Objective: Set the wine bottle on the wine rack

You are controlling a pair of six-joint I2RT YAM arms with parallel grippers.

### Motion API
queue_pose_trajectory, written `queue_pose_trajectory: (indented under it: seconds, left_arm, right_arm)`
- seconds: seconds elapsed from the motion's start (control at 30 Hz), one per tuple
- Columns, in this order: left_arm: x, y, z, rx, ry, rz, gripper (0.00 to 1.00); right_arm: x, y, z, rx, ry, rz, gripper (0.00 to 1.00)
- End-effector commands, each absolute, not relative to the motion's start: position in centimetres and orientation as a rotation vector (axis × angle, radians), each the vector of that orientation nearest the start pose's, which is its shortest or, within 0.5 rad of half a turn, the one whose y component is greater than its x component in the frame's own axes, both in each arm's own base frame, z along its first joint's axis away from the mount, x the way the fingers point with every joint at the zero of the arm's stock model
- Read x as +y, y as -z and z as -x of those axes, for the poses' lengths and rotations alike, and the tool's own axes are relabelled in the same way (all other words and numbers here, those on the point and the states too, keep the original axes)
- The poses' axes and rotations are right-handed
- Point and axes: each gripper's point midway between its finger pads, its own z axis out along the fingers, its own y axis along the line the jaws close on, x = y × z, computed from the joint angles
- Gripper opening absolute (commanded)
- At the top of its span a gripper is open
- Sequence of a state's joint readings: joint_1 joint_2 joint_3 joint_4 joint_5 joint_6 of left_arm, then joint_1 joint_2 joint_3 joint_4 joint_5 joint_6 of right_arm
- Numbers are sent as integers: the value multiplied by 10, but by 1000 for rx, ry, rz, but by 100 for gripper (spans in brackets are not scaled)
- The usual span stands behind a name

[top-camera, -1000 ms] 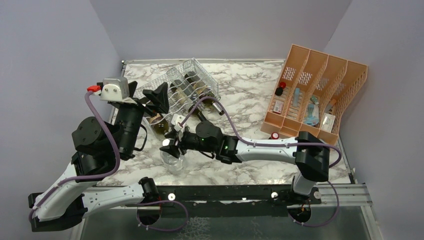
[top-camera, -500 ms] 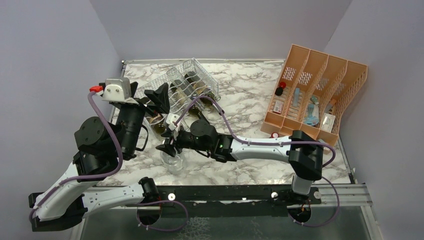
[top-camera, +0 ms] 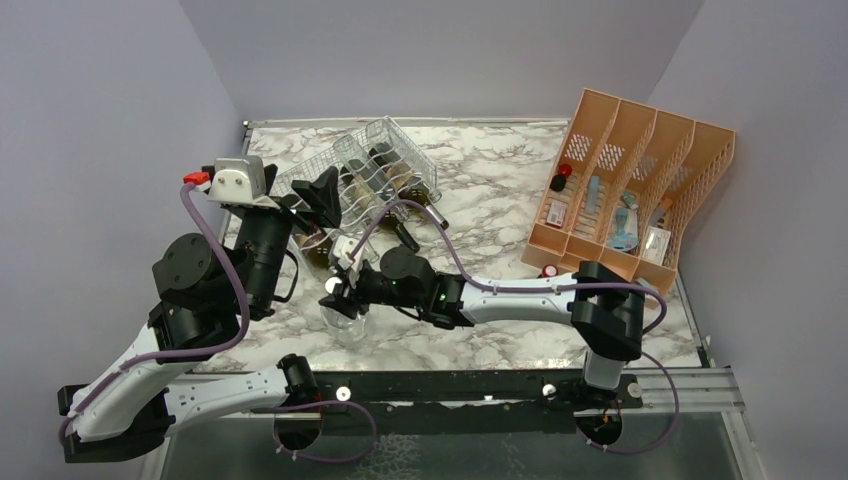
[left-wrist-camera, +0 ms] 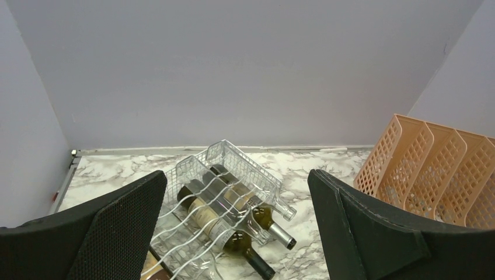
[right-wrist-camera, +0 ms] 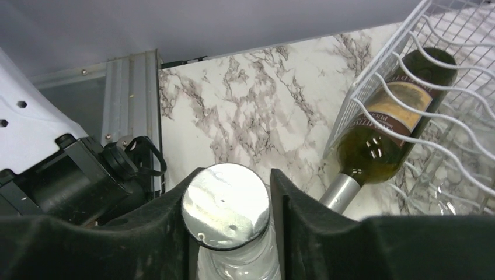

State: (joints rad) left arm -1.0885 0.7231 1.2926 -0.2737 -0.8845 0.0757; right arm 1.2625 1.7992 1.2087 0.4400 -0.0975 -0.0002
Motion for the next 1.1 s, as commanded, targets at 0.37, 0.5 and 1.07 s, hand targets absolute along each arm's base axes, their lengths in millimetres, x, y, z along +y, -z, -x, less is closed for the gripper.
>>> queue_pose_trajectory:
  seconds: [0.37,0.5,1.07]
  left_arm:
    - [-99,-476,-211,1403,250,-7,99]
    - [-110,-465,-214,1419,263,-28,99]
    - [-186,-370,-236,1627,274,-155,99]
  right_arm:
    - [506,-229,-168,1412,-896,1005,1]
    - [479,-233,-180,1446,-820,919,1]
    - [375,-144,-169,1780,-738,908,1]
